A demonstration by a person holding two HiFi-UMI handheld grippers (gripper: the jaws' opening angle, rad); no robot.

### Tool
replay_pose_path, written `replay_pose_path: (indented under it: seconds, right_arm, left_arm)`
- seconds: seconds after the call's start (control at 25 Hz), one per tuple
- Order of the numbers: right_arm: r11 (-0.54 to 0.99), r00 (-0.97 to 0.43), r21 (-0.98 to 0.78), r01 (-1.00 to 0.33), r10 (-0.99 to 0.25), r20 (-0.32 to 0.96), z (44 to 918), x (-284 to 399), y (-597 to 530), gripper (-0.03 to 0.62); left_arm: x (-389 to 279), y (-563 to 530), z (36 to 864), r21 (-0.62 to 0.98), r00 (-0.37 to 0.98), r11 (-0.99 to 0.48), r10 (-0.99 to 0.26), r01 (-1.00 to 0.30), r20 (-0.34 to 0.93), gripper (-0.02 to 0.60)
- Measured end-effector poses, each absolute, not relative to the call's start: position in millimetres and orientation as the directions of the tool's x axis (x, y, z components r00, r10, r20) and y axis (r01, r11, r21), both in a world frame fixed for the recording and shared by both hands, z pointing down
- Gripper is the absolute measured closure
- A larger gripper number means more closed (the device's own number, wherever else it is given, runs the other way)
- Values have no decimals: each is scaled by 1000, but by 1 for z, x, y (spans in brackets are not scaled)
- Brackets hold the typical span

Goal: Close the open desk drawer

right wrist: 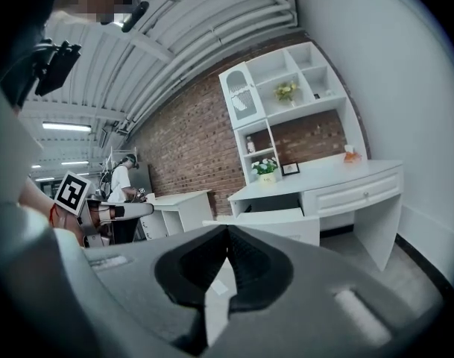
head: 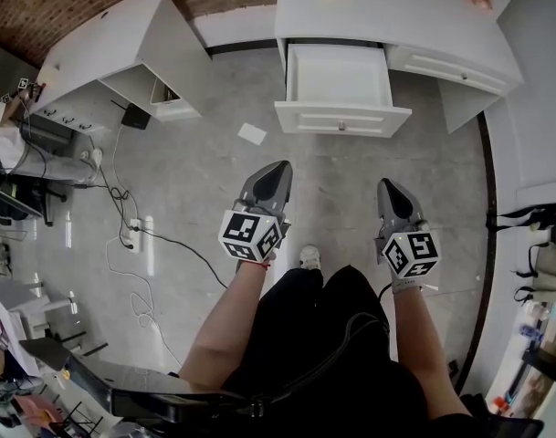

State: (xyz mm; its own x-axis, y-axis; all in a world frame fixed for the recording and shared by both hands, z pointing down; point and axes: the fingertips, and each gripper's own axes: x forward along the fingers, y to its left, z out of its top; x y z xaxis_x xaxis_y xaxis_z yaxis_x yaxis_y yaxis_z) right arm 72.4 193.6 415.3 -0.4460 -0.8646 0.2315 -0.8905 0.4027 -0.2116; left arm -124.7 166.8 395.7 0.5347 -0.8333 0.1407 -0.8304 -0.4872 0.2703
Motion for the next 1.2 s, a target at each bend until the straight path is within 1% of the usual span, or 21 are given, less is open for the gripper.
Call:
replay_pose_path:
  seconds: [0.2,0.48,0.72,0.88,1.2]
  right_arm:
    - [391,-442,-230,-891,-863,245,424,70,181,592]
    - [403,-459,-247,-881,-854,245,438,79,148,592]
    - [427,-497,-272,-862,-819,288,456,67,112,592]
    - [434,-513,-289,-853,-798,316,473,64,91,592]
    - [413,-516,-329,-849,-781,351,502,60,47,592]
  left_arm:
    - [-121,154,409,290,546,-489,-822,-823,163,580]
    - [-98,128,422,301,555,-494,-815,-816,165,580]
    - [-97,94,440,315,542,-467,-812,-826,218,580]
    - [-85,76,457,337,556,-470,-796,-816,237,580]
    - [-64,40,489,376,582,-471,-765,-798,278,580]
